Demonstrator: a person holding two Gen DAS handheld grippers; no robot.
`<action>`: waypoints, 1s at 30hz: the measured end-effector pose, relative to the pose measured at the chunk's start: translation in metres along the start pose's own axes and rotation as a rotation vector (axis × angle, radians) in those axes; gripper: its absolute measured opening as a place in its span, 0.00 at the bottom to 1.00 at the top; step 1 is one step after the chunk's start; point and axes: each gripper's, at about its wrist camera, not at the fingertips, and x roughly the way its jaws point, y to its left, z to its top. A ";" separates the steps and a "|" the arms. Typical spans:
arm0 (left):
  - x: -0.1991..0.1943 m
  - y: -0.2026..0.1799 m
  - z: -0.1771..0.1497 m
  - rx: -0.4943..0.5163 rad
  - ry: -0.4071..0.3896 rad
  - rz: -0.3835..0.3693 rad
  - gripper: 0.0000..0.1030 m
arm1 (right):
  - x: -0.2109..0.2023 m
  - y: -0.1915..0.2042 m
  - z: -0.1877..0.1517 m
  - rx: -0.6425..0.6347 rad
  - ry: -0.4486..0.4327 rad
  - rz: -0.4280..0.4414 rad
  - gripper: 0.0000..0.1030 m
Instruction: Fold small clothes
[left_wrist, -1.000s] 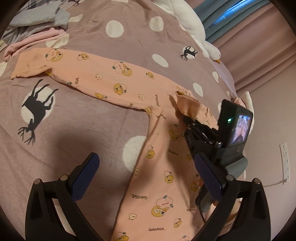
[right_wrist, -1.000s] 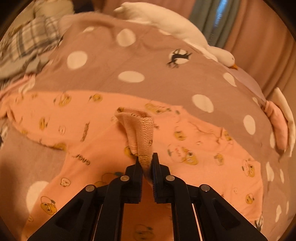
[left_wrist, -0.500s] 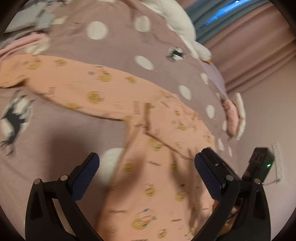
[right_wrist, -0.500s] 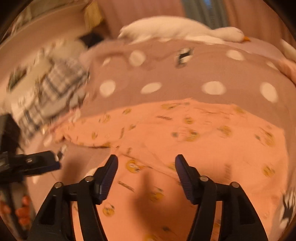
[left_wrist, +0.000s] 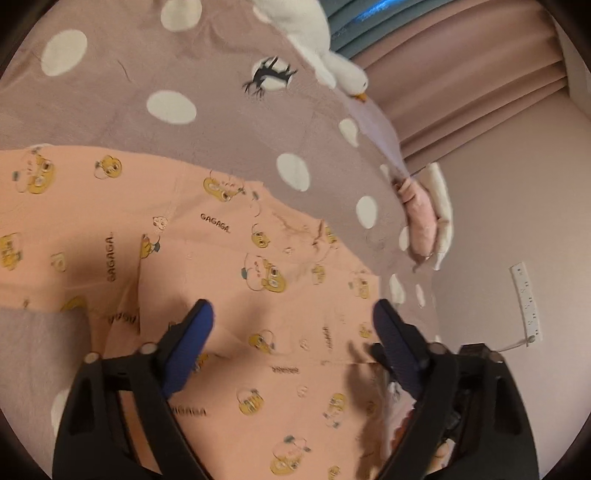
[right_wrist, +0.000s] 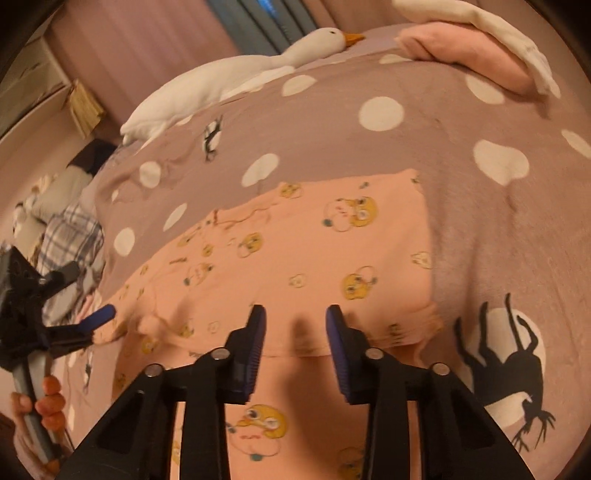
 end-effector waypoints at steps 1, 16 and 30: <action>0.006 0.003 0.001 -0.003 0.009 0.016 0.75 | 0.001 -0.005 0.001 0.016 0.000 0.003 0.33; 0.010 0.036 -0.009 0.026 0.011 0.229 0.63 | -0.015 -0.050 -0.012 0.130 0.025 -0.066 0.20; -0.054 0.031 -0.051 0.073 -0.066 0.333 0.83 | -0.080 -0.012 -0.052 0.087 -0.051 0.045 0.45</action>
